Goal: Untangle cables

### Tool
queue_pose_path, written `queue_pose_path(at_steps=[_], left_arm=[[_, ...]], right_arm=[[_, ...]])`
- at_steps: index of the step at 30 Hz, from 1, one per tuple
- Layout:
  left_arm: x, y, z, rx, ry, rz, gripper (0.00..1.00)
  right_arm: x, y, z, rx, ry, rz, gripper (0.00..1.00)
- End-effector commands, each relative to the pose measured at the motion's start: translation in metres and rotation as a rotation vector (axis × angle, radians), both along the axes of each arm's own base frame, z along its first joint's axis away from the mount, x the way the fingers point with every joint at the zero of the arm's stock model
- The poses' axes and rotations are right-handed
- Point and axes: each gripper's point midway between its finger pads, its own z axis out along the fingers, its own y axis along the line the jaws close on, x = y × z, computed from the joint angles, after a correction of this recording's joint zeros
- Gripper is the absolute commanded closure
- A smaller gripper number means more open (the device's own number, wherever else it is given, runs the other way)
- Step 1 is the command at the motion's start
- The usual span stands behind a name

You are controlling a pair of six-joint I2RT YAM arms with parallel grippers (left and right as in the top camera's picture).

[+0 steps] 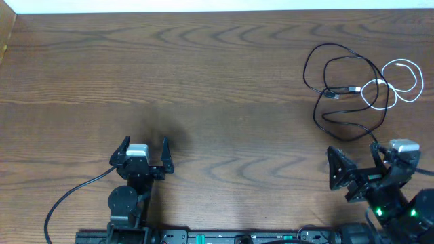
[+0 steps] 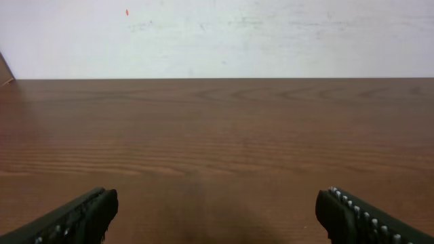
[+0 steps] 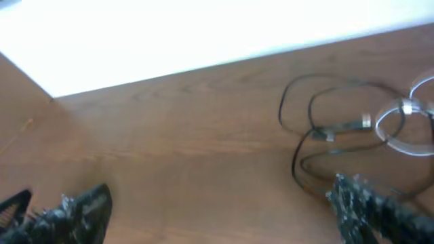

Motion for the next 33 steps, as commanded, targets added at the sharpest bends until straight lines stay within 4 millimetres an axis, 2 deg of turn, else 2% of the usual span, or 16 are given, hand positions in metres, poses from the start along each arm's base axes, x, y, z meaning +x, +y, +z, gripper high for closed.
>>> queue_pose_path(at_steps=[1, 6, 11, 14, 22, 25, 33], left_arm=[[-0.001, 0.004, -0.019, 0.002, 0.059, 0.02, 0.02], [-0.001, 0.004, -0.019, 0.002, 0.059, 0.02, 0.02], [-0.001, 0.004, -0.019, 0.002, 0.059, 0.02, 0.02], [-0.001, 0.004, -0.019, 0.002, 0.059, 0.02, 0.02], [-0.001, 0.004, -0.019, 0.002, 0.059, 0.02, 0.02], [-0.001, 0.004, -0.019, 0.002, 0.059, 0.02, 0.02], [-0.001, 0.004, -0.019, 0.002, 0.059, 0.02, 0.02]], right_arm=[[0.009, -0.003, 0.009, 0.001, -0.113, -0.017, 0.01], [0.023, -0.005, 0.049, 0.014, -0.407, -0.029, 0.01], [0.018, -0.01, 0.064, 0.015, -0.577, -0.055, 0.01], [0.017, -0.013, 0.057, 0.013, -0.614, -0.064, 0.01], [0.018, -0.014, 0.025, 0.012, -0.684, -0.073, 0.01], [0.024, -0.027, 0.019, 0.016, -0.723, -0.149, 0.01], [0.038, -0.072, -0.021, 0.02, -0.664, -0.417, 0.01]])
